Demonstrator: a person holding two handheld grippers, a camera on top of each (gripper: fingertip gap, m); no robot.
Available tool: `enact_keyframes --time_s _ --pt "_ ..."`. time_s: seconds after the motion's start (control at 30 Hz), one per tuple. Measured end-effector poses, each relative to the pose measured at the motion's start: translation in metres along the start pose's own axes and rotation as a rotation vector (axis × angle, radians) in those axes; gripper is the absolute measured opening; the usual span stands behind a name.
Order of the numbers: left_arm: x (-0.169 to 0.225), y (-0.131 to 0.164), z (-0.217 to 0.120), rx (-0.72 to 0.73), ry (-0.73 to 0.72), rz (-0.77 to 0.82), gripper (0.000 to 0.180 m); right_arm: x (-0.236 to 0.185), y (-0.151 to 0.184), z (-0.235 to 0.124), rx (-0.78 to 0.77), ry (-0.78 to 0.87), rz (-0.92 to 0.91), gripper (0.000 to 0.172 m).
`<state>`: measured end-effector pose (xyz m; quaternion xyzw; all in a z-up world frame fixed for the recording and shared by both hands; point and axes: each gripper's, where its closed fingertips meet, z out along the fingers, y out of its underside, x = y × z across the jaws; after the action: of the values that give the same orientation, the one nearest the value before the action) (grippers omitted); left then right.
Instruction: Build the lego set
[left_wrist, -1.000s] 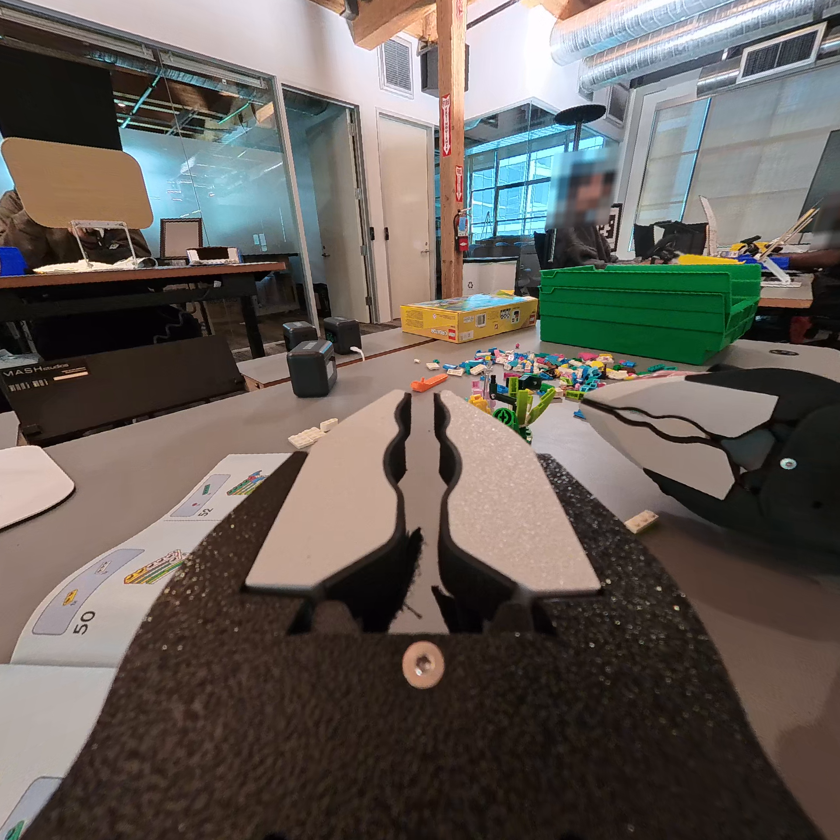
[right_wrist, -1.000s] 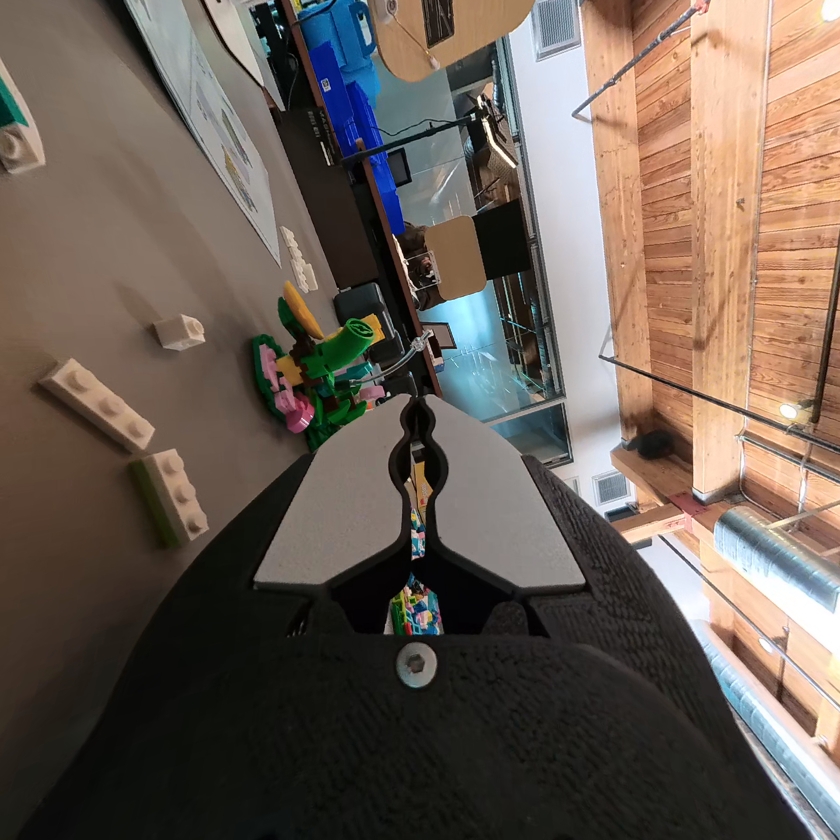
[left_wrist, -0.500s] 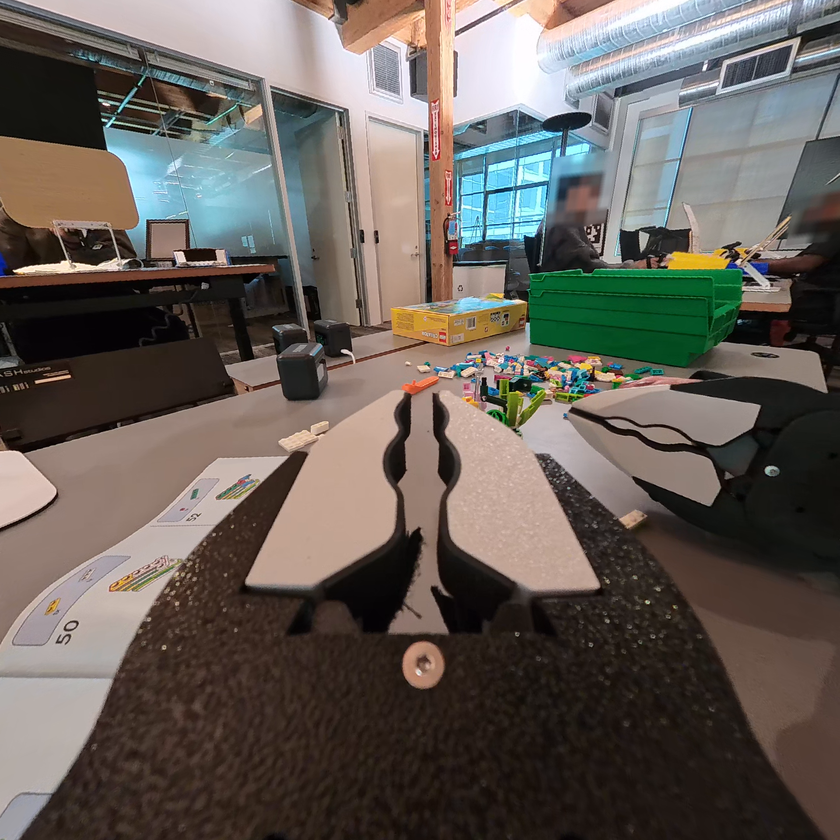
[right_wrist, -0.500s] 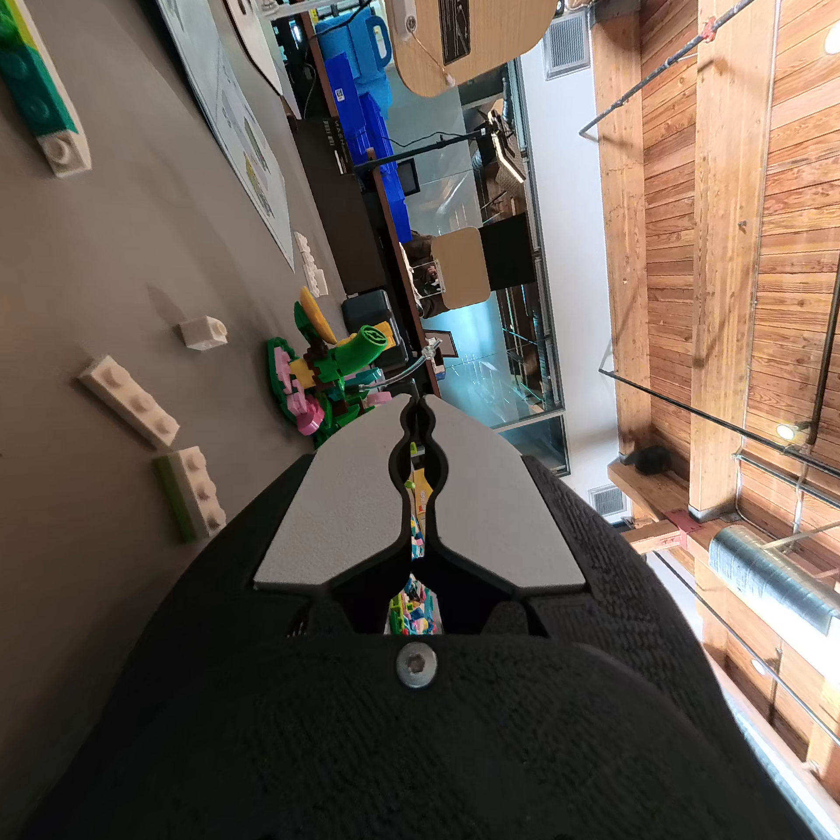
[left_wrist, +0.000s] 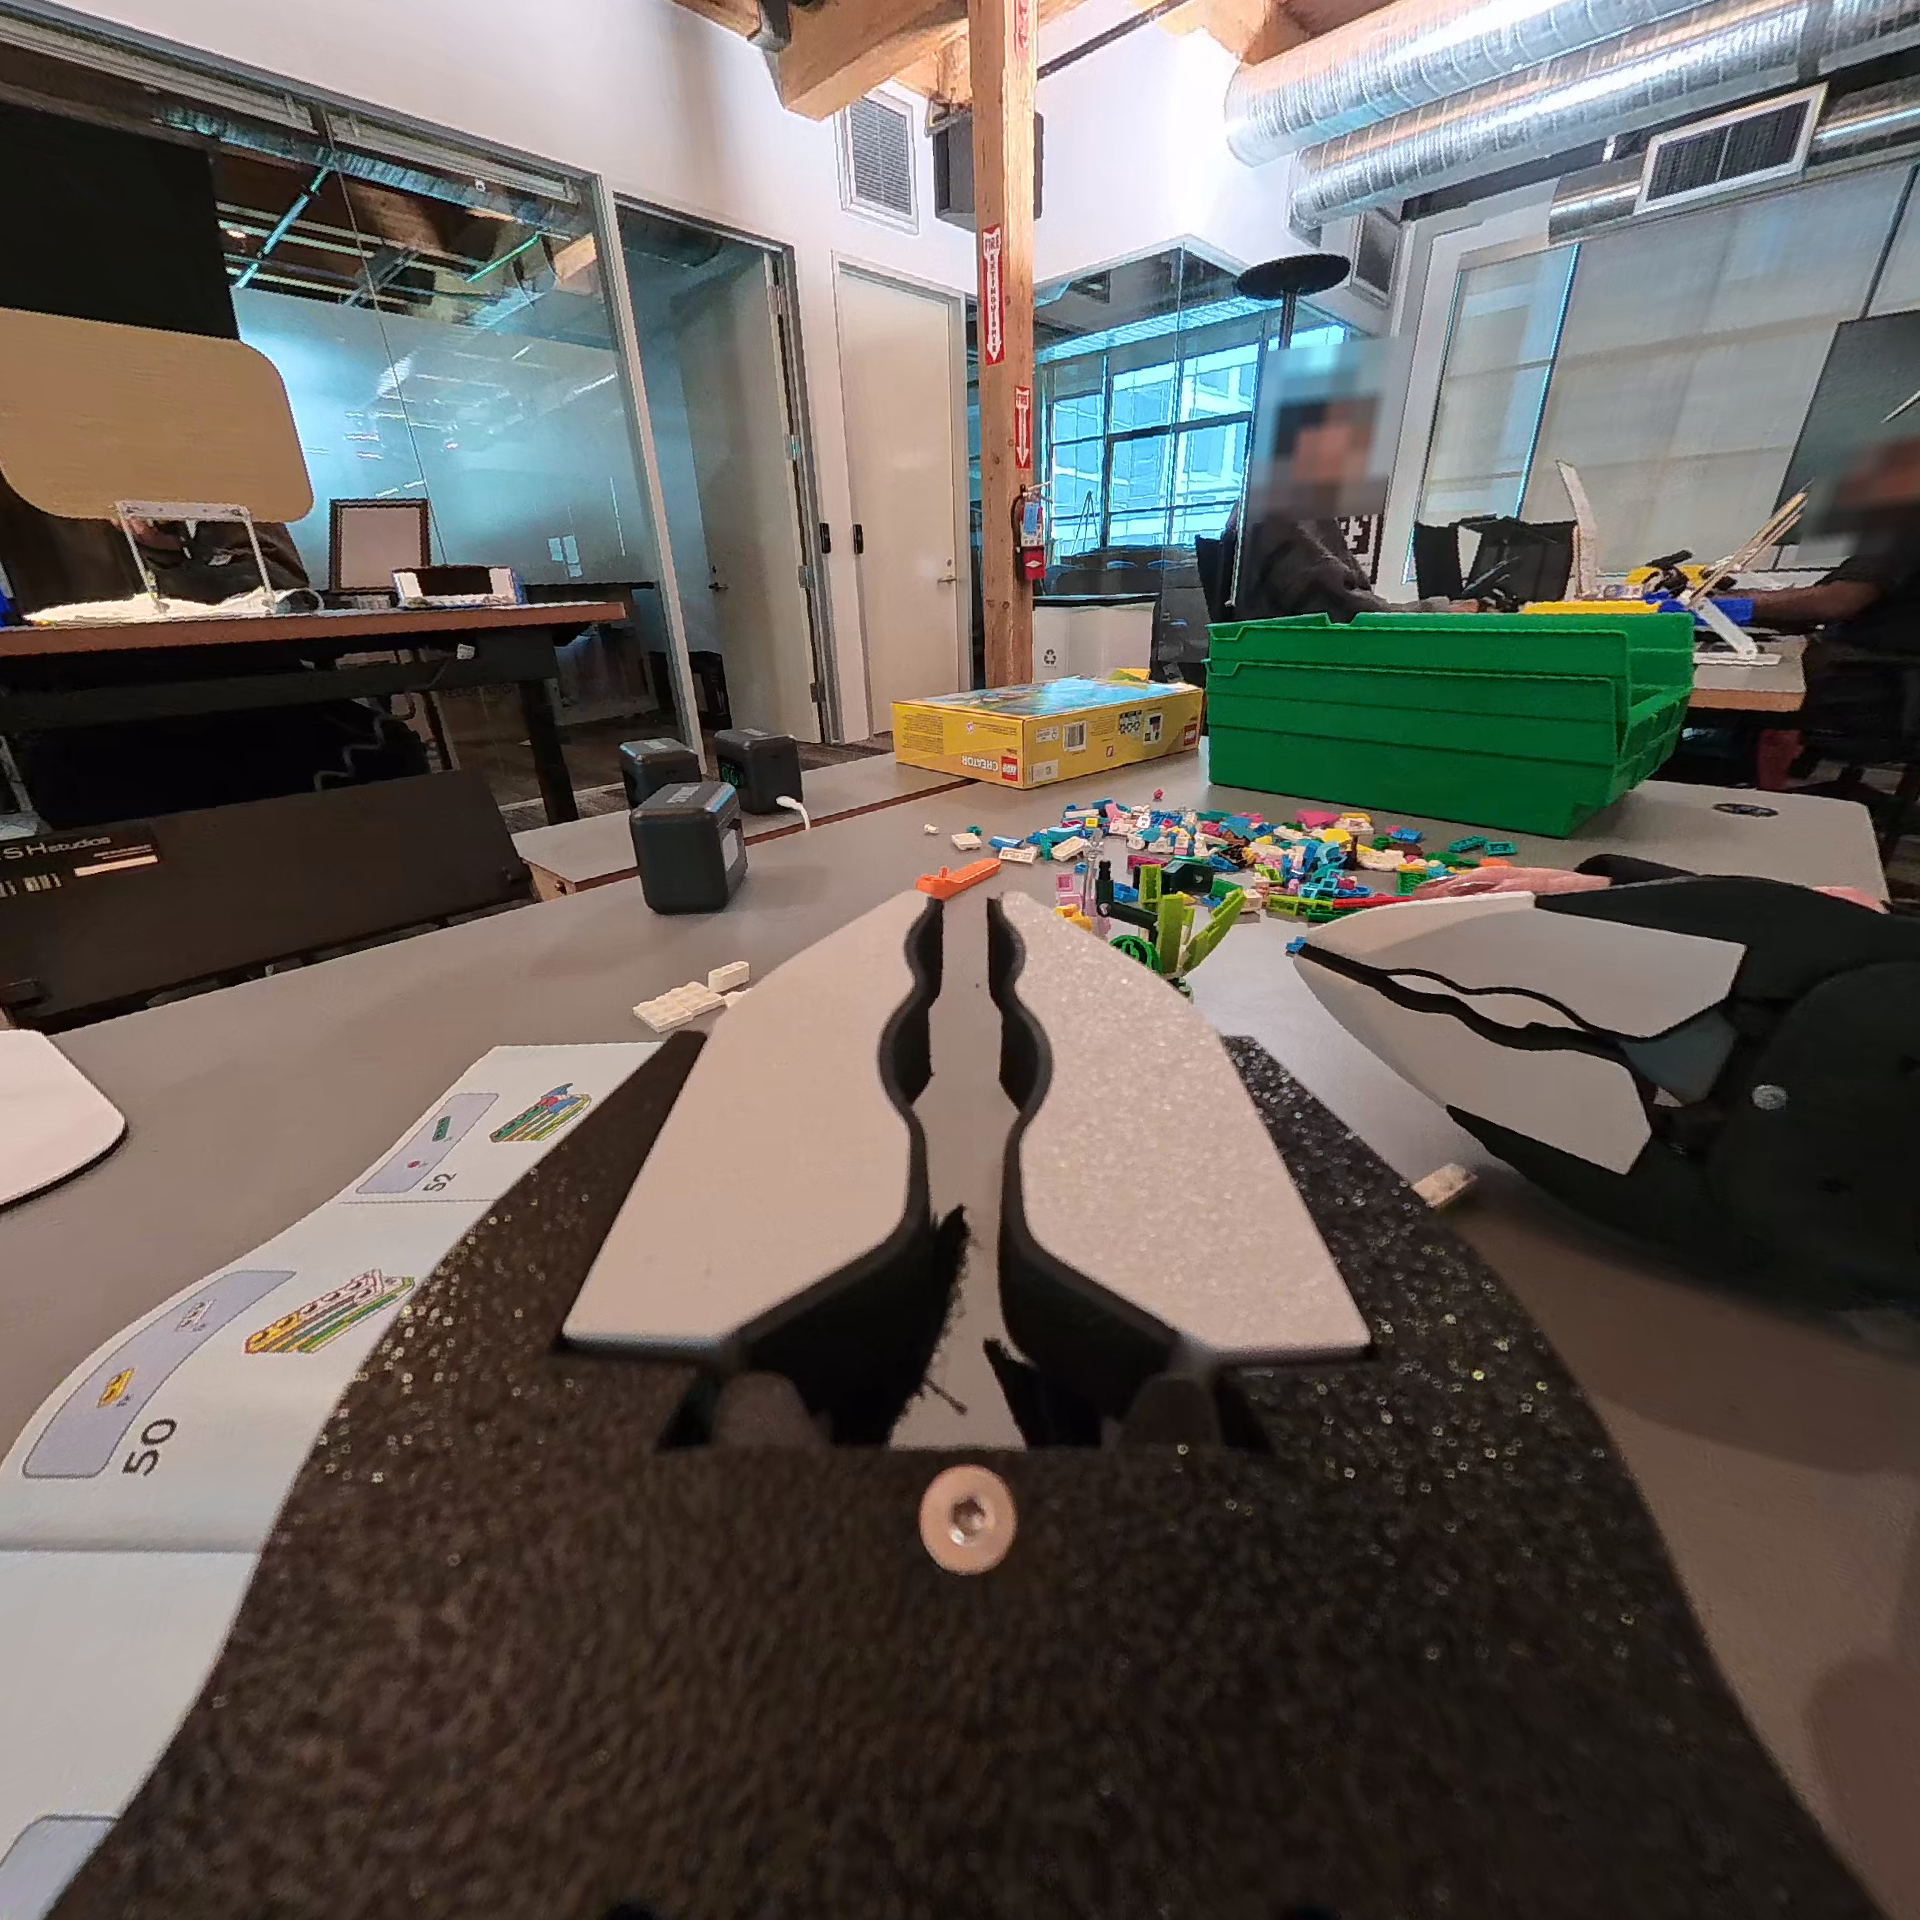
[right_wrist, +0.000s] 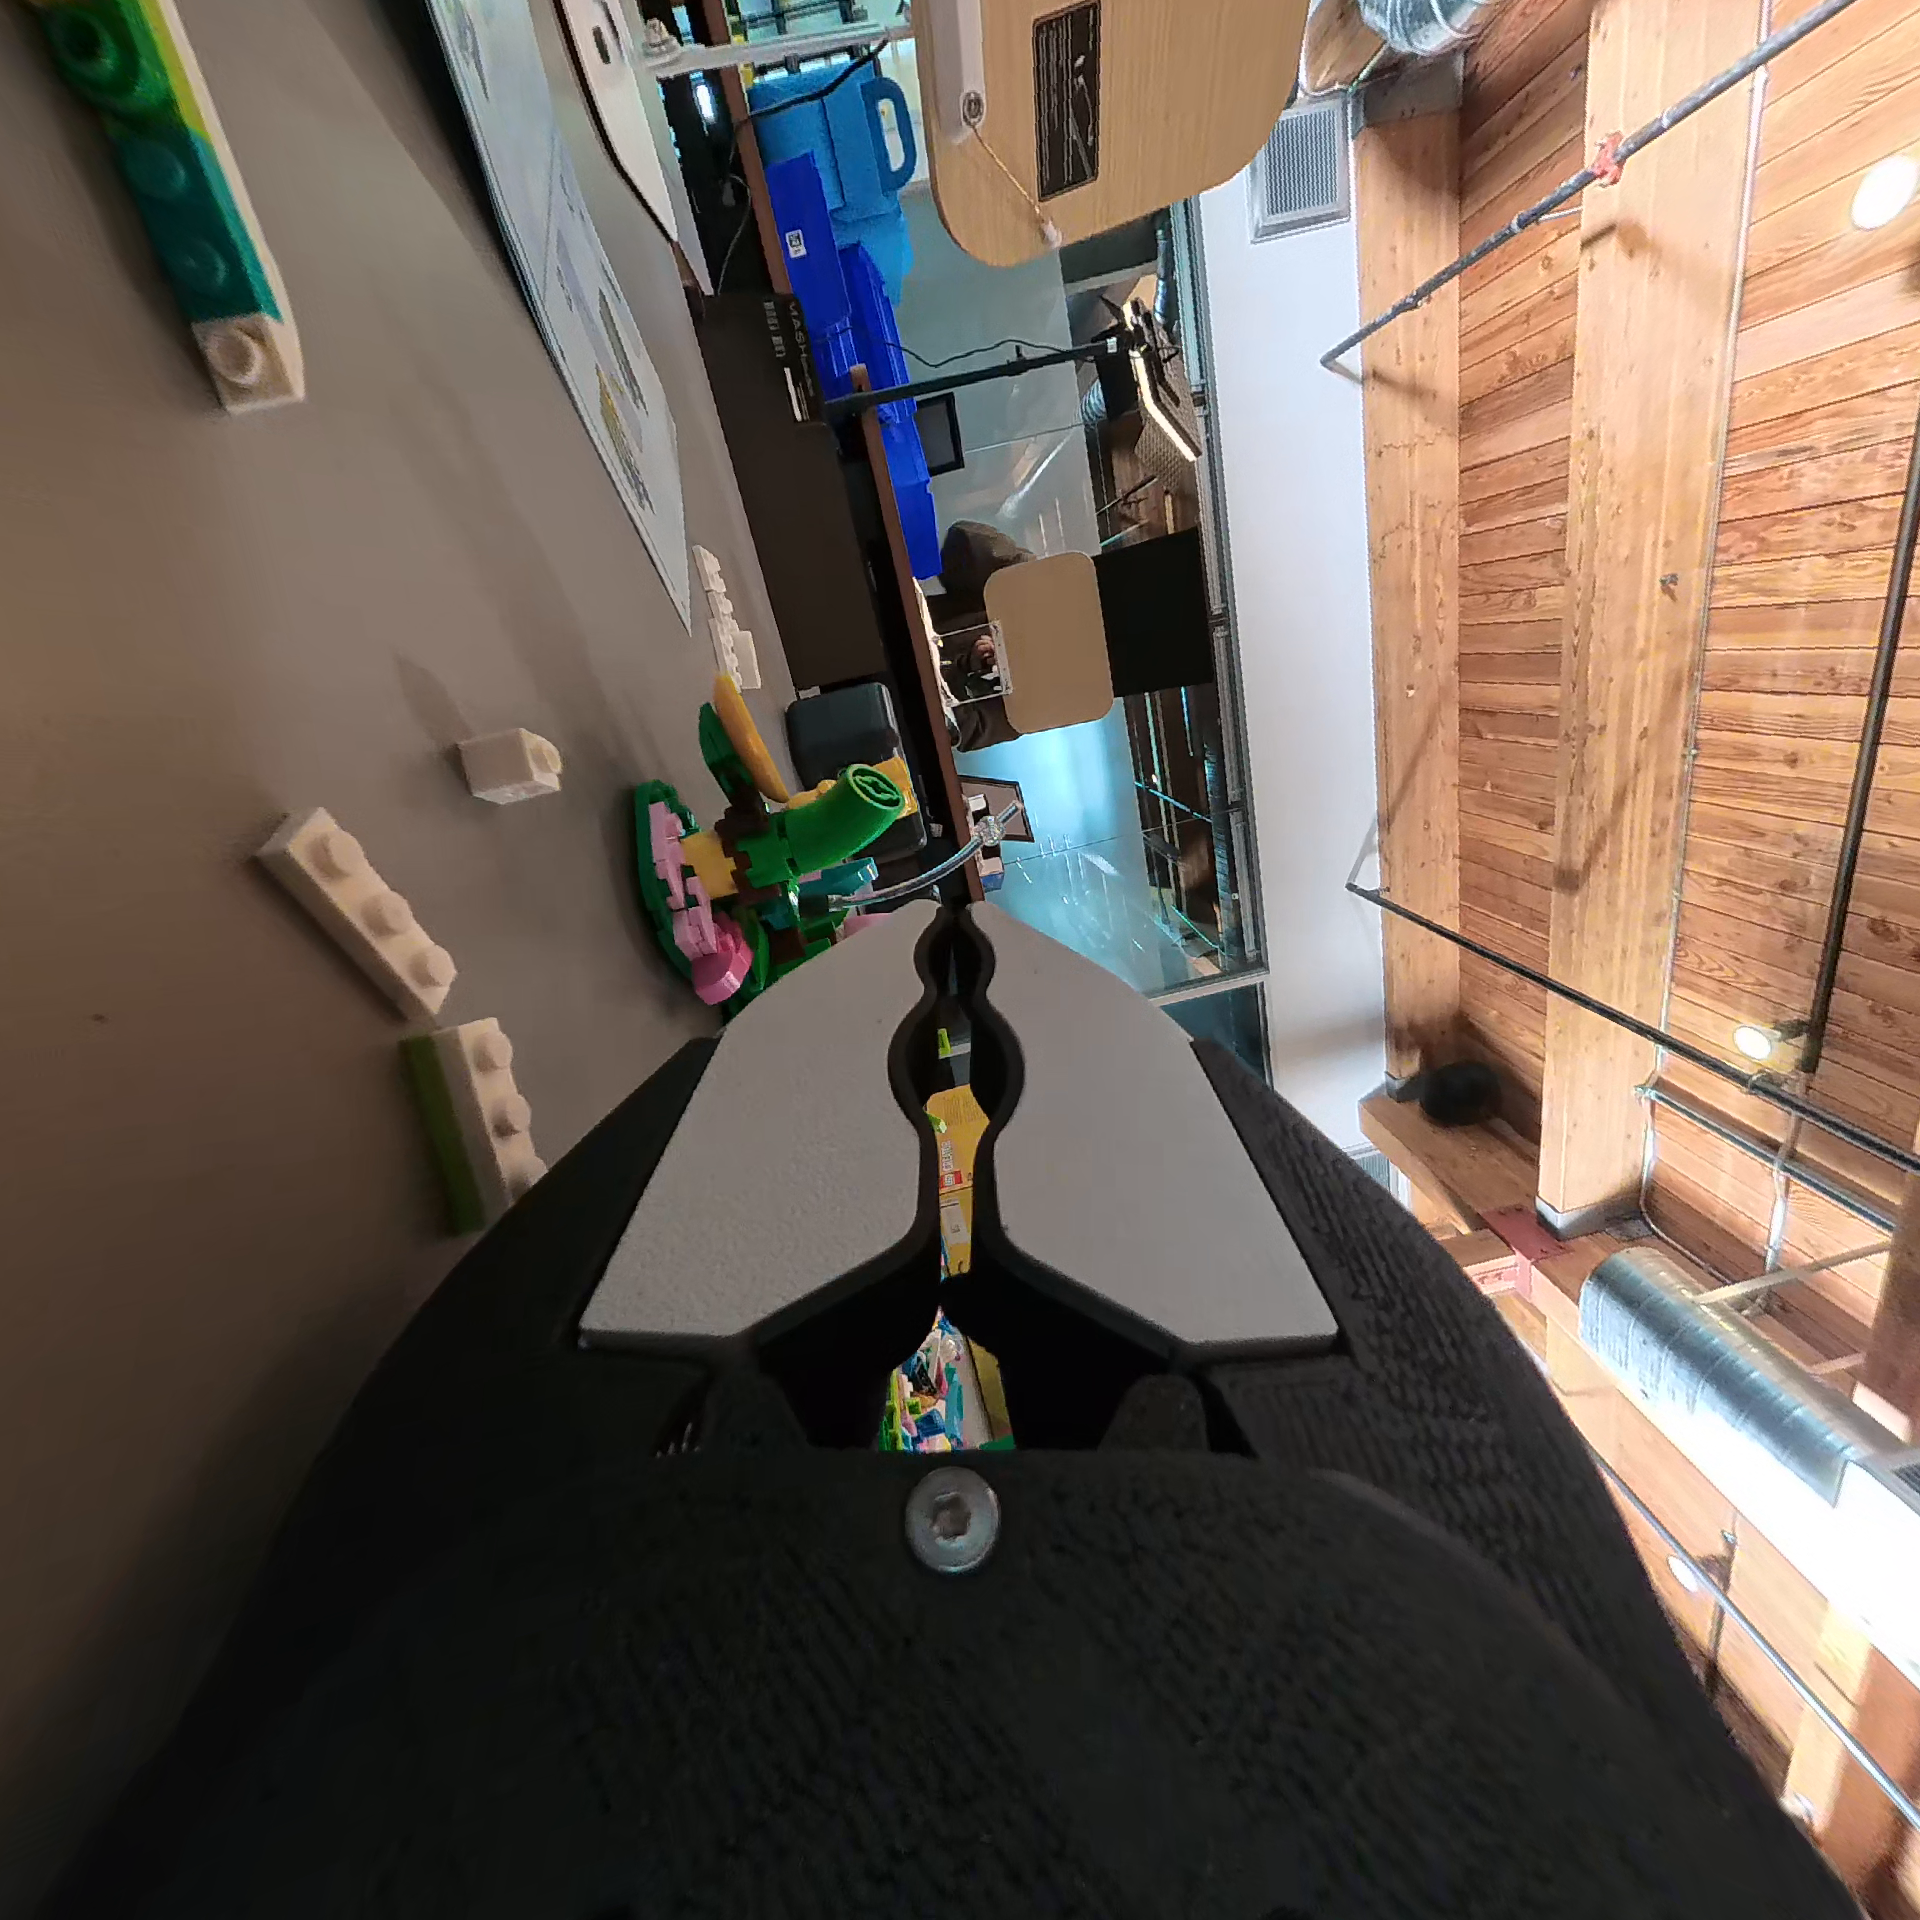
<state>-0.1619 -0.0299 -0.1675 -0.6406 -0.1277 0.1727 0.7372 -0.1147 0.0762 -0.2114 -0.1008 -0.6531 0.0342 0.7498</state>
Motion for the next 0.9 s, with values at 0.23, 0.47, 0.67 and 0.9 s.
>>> enact_keyframes --time_s 0.23,0.47,0.67,0.9 --pt "0.0001 0.0001 0.0002 -0.001 0.001 0.0 0.007 -0.0014 -0.0039 -0.001 0.018 -0.001 -0.026 0.0" --pt "0.0003 0.0002 0.0004 -0.002 0.003 0.001 0.007 -0.0017 -0.0049 -0.0011 0.022 -0.003 -0.03 0.0" --pt "0.0003 0.0002 0.0005 -0.003 0.003 -0.001 0.007 -0.0018 -0.0064 -0.0015 0.029 -0.001 -0.038 0.0" --pt "0.0005 0.0002 0.0005 -0.003 0.005 -0.002 0.006 -0.0026 -0.0068 -0.0015 0.029 -0.004 -0.044 0.0"
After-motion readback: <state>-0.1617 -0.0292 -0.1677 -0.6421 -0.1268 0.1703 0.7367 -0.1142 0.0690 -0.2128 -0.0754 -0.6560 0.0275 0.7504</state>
